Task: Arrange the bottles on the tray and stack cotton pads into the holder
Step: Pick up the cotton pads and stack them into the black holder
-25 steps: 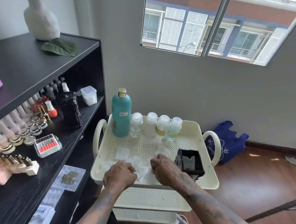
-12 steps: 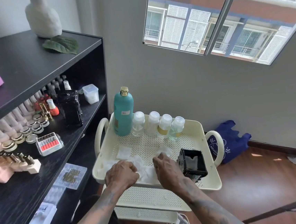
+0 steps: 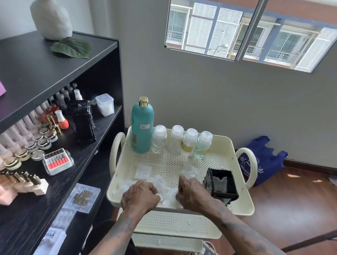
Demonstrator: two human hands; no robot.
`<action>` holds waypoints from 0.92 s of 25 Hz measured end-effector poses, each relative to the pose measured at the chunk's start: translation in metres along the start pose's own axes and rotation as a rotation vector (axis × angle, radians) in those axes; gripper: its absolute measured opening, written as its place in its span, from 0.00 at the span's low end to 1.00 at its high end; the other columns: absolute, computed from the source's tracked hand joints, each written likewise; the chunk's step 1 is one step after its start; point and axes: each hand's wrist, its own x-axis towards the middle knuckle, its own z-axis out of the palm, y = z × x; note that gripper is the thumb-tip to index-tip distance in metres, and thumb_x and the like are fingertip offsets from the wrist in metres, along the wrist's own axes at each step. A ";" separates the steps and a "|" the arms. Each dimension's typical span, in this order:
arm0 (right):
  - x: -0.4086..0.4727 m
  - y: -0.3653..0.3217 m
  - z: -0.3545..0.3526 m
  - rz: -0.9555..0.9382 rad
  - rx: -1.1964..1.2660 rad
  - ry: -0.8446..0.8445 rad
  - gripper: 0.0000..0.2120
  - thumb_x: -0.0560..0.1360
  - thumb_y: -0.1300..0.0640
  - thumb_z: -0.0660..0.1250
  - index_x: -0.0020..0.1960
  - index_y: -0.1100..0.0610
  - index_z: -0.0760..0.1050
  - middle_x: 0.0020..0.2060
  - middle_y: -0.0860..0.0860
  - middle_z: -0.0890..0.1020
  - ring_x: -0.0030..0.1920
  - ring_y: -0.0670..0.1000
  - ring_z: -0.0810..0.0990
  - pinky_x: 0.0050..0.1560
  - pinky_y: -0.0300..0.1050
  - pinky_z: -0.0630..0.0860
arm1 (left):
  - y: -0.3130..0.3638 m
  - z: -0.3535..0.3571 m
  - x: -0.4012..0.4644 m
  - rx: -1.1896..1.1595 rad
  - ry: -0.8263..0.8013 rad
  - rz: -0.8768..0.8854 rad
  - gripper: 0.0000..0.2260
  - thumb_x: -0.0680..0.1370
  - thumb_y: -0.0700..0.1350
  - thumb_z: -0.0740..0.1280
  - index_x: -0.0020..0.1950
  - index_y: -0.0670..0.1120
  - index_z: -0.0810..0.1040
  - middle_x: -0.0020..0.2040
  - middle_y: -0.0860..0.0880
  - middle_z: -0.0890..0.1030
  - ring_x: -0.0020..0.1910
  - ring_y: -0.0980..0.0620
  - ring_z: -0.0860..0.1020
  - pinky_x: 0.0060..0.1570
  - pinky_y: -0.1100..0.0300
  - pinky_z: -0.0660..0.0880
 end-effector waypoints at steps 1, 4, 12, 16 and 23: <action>-0.002 -0.004 -0.005 0.027 0.108 0.004 0.03 0.79 0.61 0.60 0.48 0.58 0.66 0.37 0.55 0.78 0.33 0.53 0.78 0.32 0.45 0.75 | -0.001 0.000 0.000 0.002 0.006 0.002 0.08 0.68 0.52 0.69 0.46 0.58 0.82 0.50 0.58 0.81 0.47 0.55 0.78 0.45 0.58 0.74; -0.013 -0.018 -0.020 0.092 0.458 0.046 0.05 0.81 0.59 0.60 0.51 0.61 0.67 0.42 0.62 0.84 0.37 0.56 0.85 0.36 0.48 0.82 | 0.000 0.000 0.000 0.003 0.013 0.007 0.10 0.68 0.53 0.69 0.48 0.58 0.82 0.50 0.57 0.81 0.47 0.54 0.78 0.44 0.58 0.73; -0.079 0.021 -0.093 0.041 0.781 0.314 0.02 0.75 0.59 0.71 0.44 0.53 0.80 0.40 0.55 0.86 0.39 0.49 0.85 0.42 0.42 0.82 | -0.003 0.005 0.003 0.013 0.006 0.026 0.10 0.70 0.53 0.69 0.50 0.59 0.82 0.51 0.57 0.82 0.47 0.55 0.78 0.44 0.59 0.73; -0.080 0.042 -0.099 -0.083 0.283 0.791 0.05 0.74 0.63 0.72 0.41 0.58 0.78 0.43 0.53 0.79 0.39 0.46 0.80 0.41 0.34 0.78 | -0.002 0.004 0.004 0.025 -0.009 0.022 0.10 0.71 0.54 0.69 0.52 0.58 0.81 0.53 0.57 0.82 0.48 0.55 0.79 0.46 0.58 0.75; -0.055 0.040 -0.074 0.073 -0.444 0.329 0.11 0.78 0.60 0.61 0.45 0.53 0.82 0.44 0.49 0.84 0.45 0.52 0.77 0.53 0.46 0.73 | -0.001 0.001 -0.001 0.023 -0.007 0.008 0.10 0.71 0.54 0.69 0.51 0.58 0.82 0.53 0.57 0.82 0.49 0.54 0.79 0.49 0.57 0.76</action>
